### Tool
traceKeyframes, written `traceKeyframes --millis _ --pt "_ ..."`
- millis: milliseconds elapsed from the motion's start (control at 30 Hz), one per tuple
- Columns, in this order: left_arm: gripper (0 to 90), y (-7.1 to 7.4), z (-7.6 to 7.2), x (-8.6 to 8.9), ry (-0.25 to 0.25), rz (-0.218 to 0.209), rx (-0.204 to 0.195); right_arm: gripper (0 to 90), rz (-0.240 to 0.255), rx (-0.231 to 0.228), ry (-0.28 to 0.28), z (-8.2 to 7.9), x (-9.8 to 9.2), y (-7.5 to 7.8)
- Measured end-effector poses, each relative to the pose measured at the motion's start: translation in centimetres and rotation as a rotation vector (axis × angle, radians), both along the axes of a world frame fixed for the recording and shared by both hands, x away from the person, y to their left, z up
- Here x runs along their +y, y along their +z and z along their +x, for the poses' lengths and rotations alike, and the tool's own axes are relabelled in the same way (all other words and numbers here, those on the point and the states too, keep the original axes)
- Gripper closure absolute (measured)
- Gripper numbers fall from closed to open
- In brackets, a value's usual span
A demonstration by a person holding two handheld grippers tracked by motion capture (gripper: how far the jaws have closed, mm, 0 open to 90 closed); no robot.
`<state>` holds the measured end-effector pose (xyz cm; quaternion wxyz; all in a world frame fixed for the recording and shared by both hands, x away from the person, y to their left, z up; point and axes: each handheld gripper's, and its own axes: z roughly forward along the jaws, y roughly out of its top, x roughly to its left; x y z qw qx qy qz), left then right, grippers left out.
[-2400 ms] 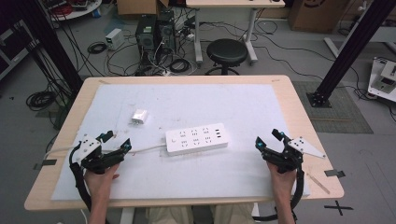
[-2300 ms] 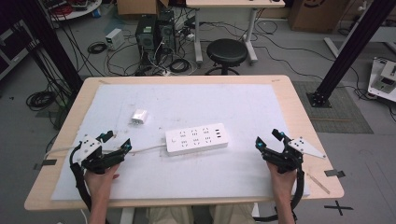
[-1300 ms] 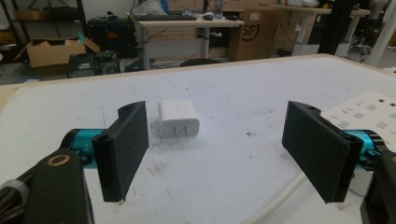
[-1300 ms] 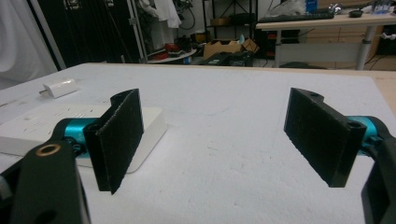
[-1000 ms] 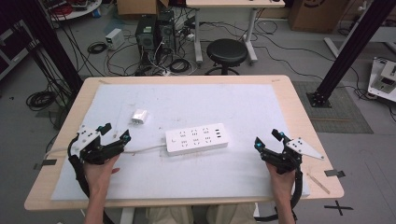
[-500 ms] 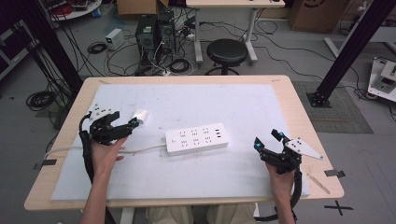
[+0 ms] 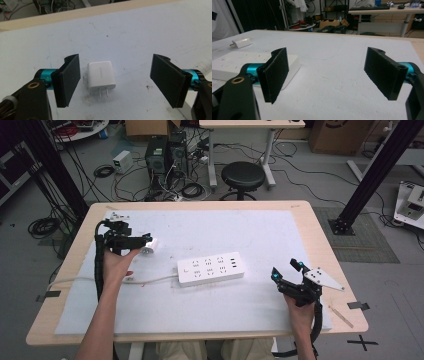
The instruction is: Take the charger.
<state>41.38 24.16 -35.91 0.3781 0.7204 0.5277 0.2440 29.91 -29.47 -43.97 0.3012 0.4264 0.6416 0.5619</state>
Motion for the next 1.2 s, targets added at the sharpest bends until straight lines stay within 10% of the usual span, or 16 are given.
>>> traceKeyframes --millis 600,1200 --pt "25.5 -4.8 3.9 -1.3 0.012 0.073 0.182 20.2 -0.015 0.005 -0.009 0.0 0.2 0.0" --pt "25.6 -6.8 4.9 -1.0 0.047 0.077 0.231 20.2 -0.028 0.005 -0.017 -0.1 0.4 0.0"
